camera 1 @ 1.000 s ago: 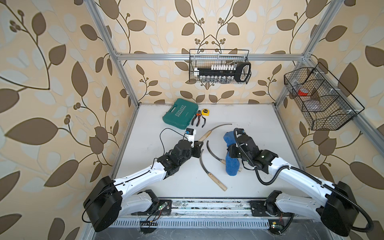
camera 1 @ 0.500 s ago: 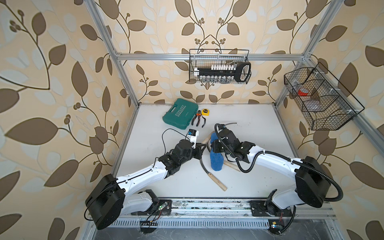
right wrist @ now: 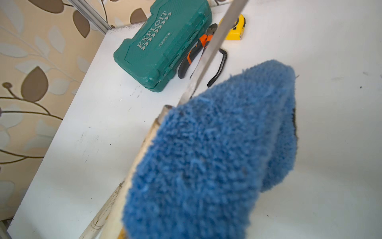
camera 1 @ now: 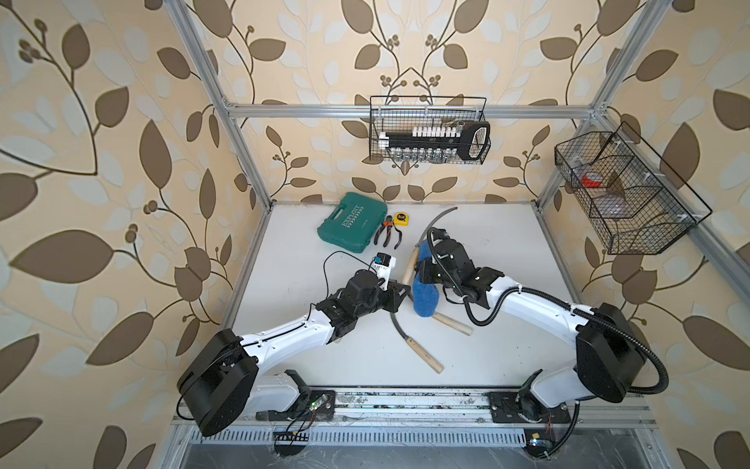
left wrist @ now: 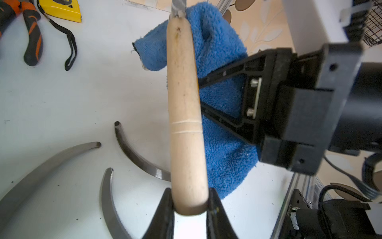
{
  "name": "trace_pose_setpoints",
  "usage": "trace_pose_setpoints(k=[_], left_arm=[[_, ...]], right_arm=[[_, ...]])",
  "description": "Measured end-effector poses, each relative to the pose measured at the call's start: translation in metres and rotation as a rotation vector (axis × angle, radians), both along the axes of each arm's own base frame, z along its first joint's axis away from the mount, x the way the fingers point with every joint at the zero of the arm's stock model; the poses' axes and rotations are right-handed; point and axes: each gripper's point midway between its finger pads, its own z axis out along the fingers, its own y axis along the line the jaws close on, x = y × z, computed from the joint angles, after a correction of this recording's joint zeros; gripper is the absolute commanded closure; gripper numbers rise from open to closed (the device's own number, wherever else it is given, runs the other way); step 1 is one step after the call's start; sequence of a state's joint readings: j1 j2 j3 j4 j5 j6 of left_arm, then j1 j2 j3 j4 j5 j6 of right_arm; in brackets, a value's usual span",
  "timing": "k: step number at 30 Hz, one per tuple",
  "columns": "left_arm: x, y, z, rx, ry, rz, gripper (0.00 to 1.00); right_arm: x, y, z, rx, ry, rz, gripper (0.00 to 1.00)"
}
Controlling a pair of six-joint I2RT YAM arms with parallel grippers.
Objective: Wipe small sickles with rags
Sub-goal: Adjust the small sickle.
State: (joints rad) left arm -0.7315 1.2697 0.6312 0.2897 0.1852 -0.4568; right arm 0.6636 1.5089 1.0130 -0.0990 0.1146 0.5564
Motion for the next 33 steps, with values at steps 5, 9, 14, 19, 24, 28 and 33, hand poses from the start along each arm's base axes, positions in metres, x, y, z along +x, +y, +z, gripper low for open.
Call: trace_pose_setpoints(k=[5, 9, 14, 19, 24, 28, 33], left_arm=[[-0.002, -0.01, -0.008, -0.002, 0.04, -0.043, 1.0], [-0.005, -0.017, -0.012, -0.01, 0.065, -0.08, 1.0], [-0.002, -0.019, -0.014, -0.033, 0.09, -0.091, 1.0], [0.014, -0.017, -0.017, -0.127, 0.149, -0.113, 1.0], [0.024, -0.016, -0.027, -0.19, 0.217, -0.131, 1.0], [0.033, -0.006, -0.017, -0.261, 0.214, -0.116, 1.0], [0.052, 0.023, -0.016, -0.339, 0.224, -0.037, 1.0]], right_arm=[[0.003, 0.009, 0.001, -0.002, -0.011, 0.046, 1.0], [0.005, 0.013, 0.004, -0.009, -0.024, 0.072, 1.0], [0.005, 0.013, 0.005, -0.013, -0.03, 0.075, 1.0], [0.006, 0.013, 0.005, -0.019, -0.035, 0.079, 1.0], [0.008, 0.009, 0.005, -0.029, -0.039, 0.074, 1.0], [0.009, 0.005, 0.01, -0.027, -0.047, 0.066, 1.0], [0.013, -0.001, 0.011, -0.019, -0.045, 0.051, 1.0]])
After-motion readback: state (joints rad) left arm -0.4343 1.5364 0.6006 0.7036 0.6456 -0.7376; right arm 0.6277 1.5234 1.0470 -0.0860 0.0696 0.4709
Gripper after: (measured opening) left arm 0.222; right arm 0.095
